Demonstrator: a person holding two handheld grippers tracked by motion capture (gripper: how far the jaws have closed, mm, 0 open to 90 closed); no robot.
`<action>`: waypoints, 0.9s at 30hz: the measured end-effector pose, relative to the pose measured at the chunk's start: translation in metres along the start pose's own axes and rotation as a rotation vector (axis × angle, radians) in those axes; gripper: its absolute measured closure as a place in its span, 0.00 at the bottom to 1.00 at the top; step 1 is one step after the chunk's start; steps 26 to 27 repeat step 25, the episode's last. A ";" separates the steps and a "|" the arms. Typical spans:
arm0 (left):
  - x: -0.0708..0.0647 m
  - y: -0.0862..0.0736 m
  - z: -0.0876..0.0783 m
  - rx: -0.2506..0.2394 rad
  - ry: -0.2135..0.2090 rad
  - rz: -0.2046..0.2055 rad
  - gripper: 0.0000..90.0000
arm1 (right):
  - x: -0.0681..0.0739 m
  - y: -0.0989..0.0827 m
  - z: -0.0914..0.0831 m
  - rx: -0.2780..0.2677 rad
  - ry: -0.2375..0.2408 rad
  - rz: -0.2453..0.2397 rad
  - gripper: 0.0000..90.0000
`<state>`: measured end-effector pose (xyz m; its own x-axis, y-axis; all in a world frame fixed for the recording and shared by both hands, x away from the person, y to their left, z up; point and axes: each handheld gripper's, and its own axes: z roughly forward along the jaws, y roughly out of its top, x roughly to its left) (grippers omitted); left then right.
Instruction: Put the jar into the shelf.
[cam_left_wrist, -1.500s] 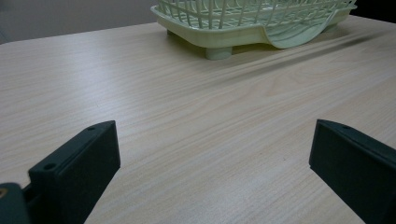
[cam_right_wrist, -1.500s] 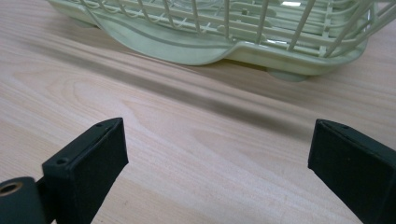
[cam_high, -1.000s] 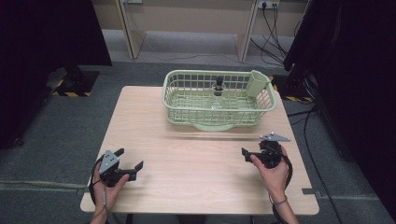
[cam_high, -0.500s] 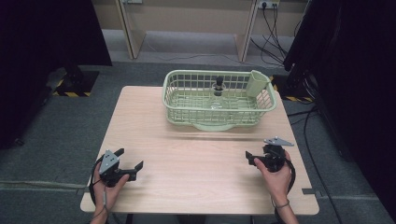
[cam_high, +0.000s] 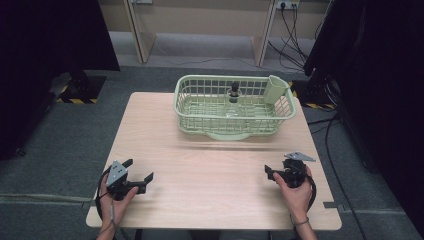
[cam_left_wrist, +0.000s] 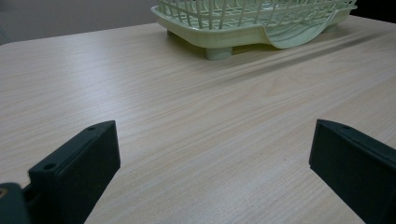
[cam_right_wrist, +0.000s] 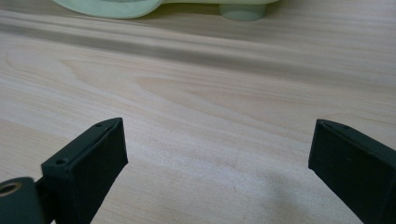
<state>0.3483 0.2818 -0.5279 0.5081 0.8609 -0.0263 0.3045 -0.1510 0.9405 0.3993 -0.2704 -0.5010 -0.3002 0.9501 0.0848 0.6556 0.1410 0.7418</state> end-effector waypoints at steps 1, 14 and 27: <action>0.000 0.000 0.000 0.000 0.000 0.000 0.02 | 0.000 -0.001 0.000 0.000 -0.002 0.002 0.05; 0.000 0.000 0.000 0.001 0.002 -0.002 0.02 | -0.003 -0.015 0.009 -0.003 -0.009 0.021 0.05; 0.000 0.000 0.000 0.003 0.002 -0.003 0.02 | -0.004 -0.020 0.010 -0.007 -0.010 0.030 0.05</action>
